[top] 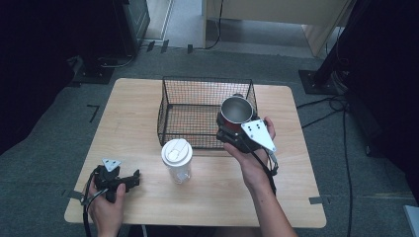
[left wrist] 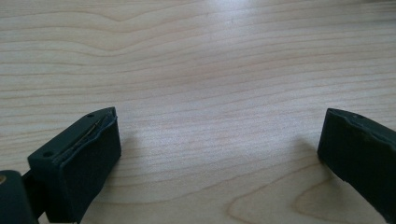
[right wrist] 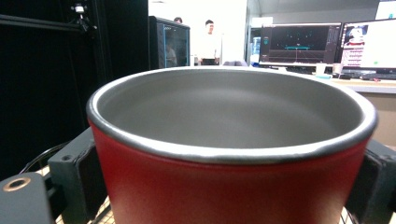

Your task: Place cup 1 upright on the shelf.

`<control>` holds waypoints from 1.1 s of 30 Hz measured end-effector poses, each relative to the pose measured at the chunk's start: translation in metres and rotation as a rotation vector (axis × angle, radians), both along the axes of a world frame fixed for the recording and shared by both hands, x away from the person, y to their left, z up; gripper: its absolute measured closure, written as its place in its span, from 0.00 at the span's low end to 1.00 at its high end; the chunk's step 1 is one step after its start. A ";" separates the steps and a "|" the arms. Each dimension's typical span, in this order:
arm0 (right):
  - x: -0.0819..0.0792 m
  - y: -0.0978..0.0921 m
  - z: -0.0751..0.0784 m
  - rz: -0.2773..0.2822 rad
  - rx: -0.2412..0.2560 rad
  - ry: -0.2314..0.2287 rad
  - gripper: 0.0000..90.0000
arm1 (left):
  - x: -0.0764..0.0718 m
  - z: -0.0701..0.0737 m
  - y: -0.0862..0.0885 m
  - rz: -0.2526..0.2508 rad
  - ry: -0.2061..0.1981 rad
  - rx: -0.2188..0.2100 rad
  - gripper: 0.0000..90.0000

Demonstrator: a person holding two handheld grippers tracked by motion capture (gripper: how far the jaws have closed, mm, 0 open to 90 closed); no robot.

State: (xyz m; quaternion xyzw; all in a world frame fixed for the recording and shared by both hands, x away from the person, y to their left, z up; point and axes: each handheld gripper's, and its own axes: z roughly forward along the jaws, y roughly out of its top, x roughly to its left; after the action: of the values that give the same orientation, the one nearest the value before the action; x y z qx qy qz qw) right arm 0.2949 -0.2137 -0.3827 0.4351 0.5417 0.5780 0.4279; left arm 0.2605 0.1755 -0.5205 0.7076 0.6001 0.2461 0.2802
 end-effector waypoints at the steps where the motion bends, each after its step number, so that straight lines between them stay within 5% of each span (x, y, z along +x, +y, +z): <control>1: 0.005 0.001 0.001 -0.004 -0.001 -0.003 0.08 | 0.000 0.000 0.000 0.000 -0.001 0.000 0.00; 33: 0.087 0.010 0.001 -0.064 -0.003 0.035 0.08 | 0.000 0.000 0.000 0.002 -0.002 -0.001 0.00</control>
State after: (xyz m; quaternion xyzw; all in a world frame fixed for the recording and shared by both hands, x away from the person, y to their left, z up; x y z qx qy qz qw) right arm 0.3822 -0.2040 -0.3820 0.4615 0.5361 0.5554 0.4372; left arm 0.2605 0.1753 -0.5207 0.7067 0.6007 0.2466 0.2809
